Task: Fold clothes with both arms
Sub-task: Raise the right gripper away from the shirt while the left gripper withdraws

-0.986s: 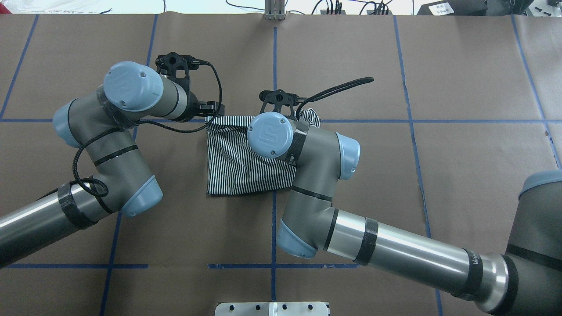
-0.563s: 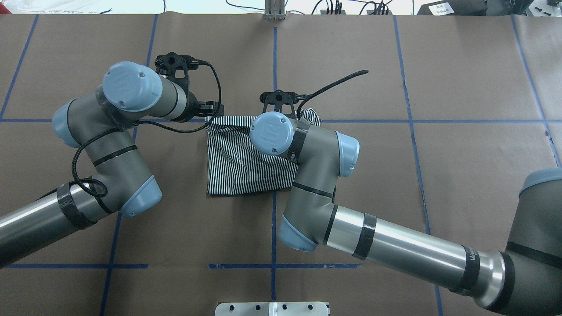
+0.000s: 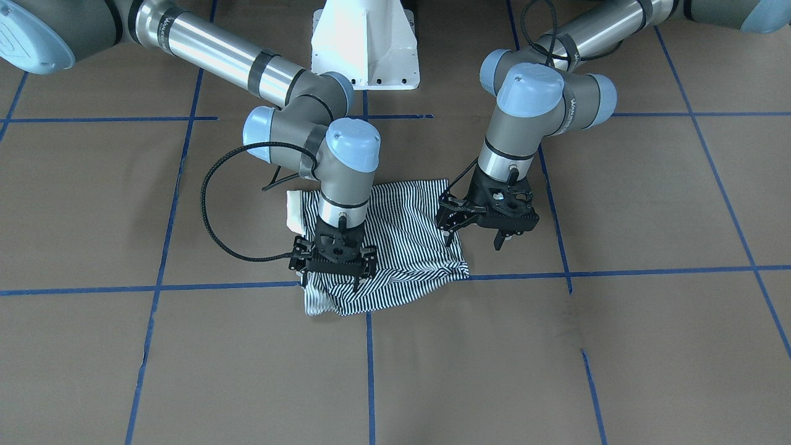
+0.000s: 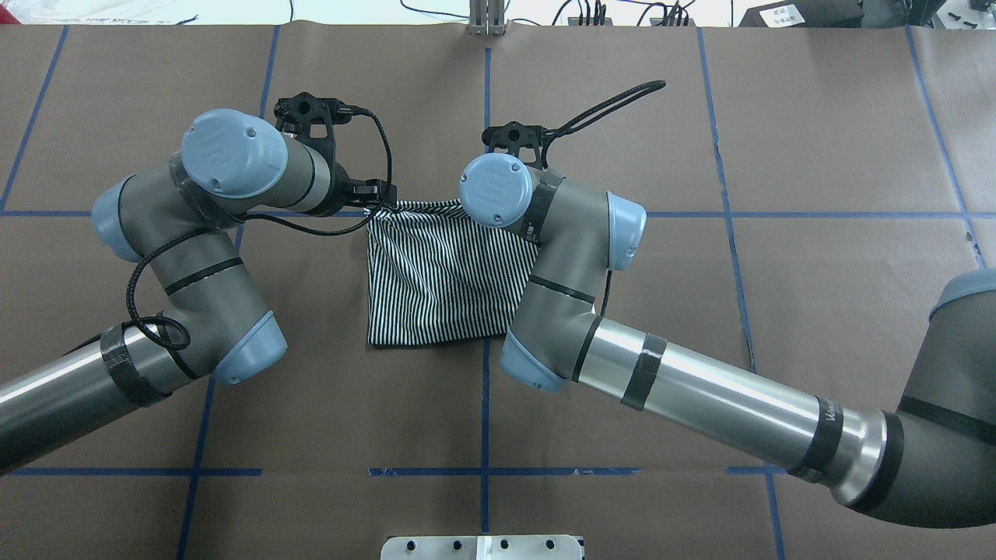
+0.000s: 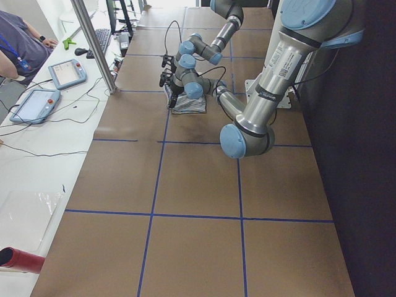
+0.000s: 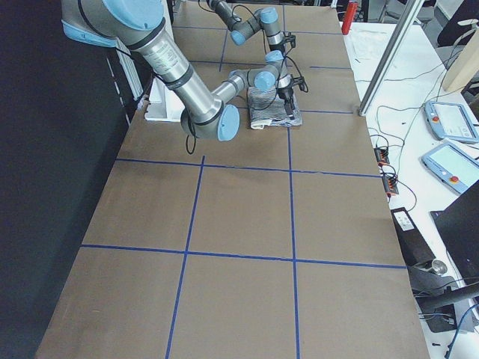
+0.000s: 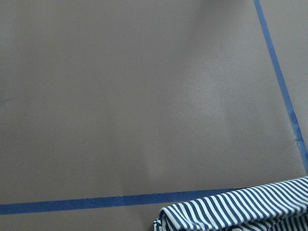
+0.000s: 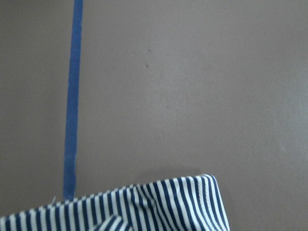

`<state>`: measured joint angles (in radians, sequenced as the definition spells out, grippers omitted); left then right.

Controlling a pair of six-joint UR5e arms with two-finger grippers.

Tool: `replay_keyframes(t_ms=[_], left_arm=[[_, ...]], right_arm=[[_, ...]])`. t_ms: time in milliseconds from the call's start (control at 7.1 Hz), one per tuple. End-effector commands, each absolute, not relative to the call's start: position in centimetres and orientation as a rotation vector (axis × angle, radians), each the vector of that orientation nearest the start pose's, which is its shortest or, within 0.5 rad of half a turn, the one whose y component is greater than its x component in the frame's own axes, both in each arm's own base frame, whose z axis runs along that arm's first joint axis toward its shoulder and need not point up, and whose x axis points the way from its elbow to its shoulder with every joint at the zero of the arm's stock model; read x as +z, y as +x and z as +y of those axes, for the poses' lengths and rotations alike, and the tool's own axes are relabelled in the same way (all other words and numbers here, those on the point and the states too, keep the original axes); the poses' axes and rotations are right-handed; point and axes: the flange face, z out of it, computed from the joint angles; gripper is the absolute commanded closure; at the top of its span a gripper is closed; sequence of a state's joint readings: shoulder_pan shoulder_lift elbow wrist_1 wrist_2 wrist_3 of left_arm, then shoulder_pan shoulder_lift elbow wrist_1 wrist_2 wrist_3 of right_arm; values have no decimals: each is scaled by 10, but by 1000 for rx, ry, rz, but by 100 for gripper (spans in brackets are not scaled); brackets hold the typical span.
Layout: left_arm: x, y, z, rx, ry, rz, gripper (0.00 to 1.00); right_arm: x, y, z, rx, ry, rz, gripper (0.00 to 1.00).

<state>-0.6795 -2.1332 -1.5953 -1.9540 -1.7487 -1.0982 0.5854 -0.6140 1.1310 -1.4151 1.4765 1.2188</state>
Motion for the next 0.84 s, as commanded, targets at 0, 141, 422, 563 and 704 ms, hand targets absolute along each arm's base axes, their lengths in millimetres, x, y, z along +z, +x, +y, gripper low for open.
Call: replay_keyframes(t_ms=[0,141,422,563,704], left_arm=[[282,469,-523,-104,380,889,0],[288,476,-526,-106,368,870,0],[303,500,-543,-111,345,818,0],[300,508,-546,-112,356,809,0],[296,517,-553,-113,353,802,0]], right_arm=[[217,-563,-639,340,370,-572,0],[205,-531,-659,345,329,-623,0],[197,-515,-659,302,332,-655,0],[201,-513,-655,300,331,-657,0],[207,-508,-650,295,334,-663,0]])
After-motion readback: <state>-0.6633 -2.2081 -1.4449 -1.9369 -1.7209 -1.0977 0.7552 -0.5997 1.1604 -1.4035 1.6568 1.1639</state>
